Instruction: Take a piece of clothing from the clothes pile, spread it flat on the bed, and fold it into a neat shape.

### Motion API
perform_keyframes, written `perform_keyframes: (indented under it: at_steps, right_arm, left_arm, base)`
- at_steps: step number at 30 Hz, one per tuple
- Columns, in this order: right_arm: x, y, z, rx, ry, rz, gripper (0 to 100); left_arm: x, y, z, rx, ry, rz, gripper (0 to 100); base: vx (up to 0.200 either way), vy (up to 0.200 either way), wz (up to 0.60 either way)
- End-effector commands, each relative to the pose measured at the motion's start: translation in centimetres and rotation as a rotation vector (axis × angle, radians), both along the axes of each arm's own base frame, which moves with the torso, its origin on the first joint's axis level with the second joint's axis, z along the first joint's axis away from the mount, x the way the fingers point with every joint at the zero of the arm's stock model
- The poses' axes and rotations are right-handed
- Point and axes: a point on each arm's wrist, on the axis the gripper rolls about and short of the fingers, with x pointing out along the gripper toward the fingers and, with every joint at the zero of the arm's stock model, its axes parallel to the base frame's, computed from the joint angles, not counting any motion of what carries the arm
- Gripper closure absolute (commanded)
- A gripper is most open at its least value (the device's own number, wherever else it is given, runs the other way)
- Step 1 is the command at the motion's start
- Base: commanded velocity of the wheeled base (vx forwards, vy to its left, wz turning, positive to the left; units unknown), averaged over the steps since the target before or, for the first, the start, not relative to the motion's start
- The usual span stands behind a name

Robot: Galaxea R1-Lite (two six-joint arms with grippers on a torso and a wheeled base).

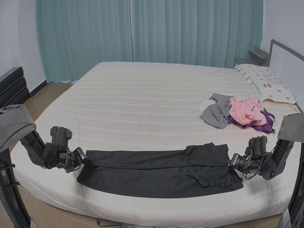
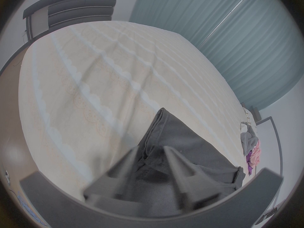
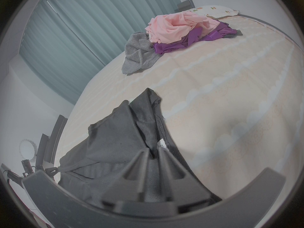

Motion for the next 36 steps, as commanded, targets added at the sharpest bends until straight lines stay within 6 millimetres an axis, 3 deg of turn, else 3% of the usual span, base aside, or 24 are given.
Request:
perform_keyframes:
  at_steps: [1,6,11,17,20,24,31,36]
  right_arm:
    - [0.2,0.0,1.0,0.026,-0.048,0.003,0]
    - [0.5,-0.9,3.5,0.100,-0.123,0.009,0]
    - [0.5,-1.4,3.8,0.162,-0.127,-0.023,0]
    - [-0.9,-1.1,4.5,0.288,-0.088,-0.107,0]
    - [-1.9,-1.4,4.3,0.311,-0.085,-0.101,0]
    - [-2.8,-1.5,3.8,0.329,-0.096,-0.077,0]
    - [-3.2,-1.4,3.3,0.320,-0.075,-0.052,0]
    - [-3.3,-1.3,2.9,0.313,-0.062,-0.035,0]
  left_arm:
    - [-0.1,-0.1,0.4,-0.004,-0.010,0.000,0]
    - [0.2,0.2,2.6,-0.030,-0.086,-0.001,0]
    - [0.5,0.2,3.0,-0.055,-0.101,0.004,0]
    - [-0.8,-0.1,2.4,-0.141,-0.050,0.021,0]
    - [-2.4,-0.2,1.5,-0.202,-0.005,-0.038,0]
    - [-2.9,-0.1,1.0,-0.229,-0.048,-0.096,0]
    - [-2.6,0.0,0.3,-0.118,-0.070,-0.230,0]
    - [-1.4,-0.2,-1.0,-0.039,-0.074,-0.323,0]
  base:
    - [0.000,0.000,0.00]
    - [0.000,0.000,0.00]
    - [0.000,0.000,0.00]
    - [0.000,0.000,0.00]
    - [0.000,0.000,0.00]
    - [0.000,0.000,0.00]
    - [0.000,0.000,0.00]
    - [0.000,0.000,0.00]
